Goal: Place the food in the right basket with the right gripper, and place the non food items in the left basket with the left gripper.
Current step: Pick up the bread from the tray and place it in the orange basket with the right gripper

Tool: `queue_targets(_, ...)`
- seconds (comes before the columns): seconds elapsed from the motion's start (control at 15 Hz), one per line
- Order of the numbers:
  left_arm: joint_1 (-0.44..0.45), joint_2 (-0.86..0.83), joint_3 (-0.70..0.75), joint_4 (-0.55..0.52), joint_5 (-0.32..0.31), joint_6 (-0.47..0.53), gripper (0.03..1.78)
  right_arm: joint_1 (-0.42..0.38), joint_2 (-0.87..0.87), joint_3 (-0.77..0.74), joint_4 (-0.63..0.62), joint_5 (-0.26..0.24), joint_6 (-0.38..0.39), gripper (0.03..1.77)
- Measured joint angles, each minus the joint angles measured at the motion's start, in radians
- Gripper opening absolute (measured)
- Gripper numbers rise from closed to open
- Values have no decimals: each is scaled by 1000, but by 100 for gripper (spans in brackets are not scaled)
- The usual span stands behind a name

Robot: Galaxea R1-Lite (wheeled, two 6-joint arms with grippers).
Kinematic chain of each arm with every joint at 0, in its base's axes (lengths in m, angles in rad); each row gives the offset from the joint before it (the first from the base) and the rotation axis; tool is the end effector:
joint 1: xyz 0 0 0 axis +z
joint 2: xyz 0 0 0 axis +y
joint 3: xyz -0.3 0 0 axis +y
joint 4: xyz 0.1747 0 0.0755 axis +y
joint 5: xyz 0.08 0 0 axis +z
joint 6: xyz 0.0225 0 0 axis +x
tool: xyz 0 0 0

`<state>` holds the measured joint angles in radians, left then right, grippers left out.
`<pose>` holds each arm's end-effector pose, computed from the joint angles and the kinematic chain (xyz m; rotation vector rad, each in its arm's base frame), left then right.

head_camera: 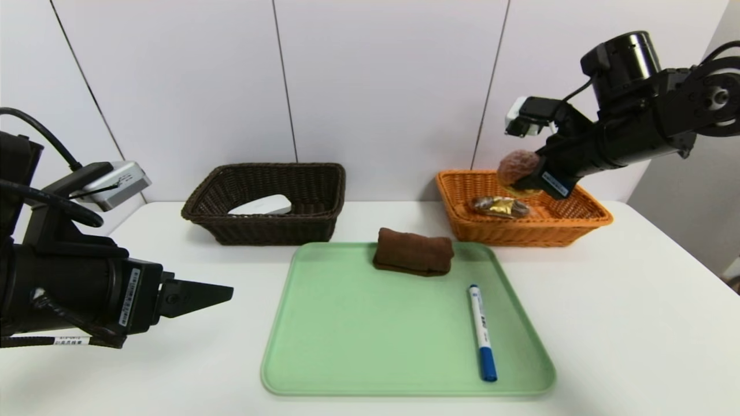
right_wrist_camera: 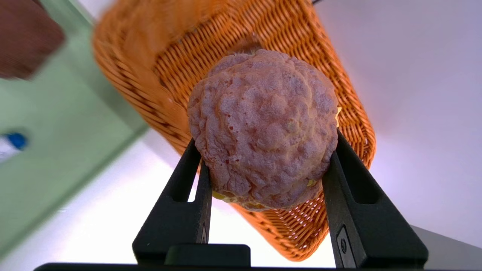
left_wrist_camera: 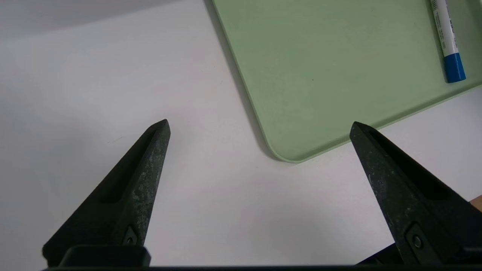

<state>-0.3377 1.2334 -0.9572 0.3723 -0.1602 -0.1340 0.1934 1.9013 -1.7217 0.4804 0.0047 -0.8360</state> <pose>0.1600 -0.0600 0.2463 -0.0685 0.6832 -0.4354 0.3569 0.0700 0.2640 -0.8644 0.5414 0.4563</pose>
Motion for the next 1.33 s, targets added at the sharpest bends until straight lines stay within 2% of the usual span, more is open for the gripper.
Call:
queue_targets(0.2,0,2,0,0,0,0,169,-44,101,-53,-19,0,-40,83)
queue_targets(0.73,3,4,13,-1,3,-1,169,-99,306,-201,-11,-4,-36,84)
queue_targets(0.93,3,4,13,-1,3,-1,169,-104,323,-209,-3,-4,-35,113)
queue_targets(1.13,3,4,13,-1,3,-1,169,-103,313,-221,43,8,-21,132)
queue_targets(1.33,3,0,12,0,3,-3,169,-104,274,-229,101,63,-4,144)
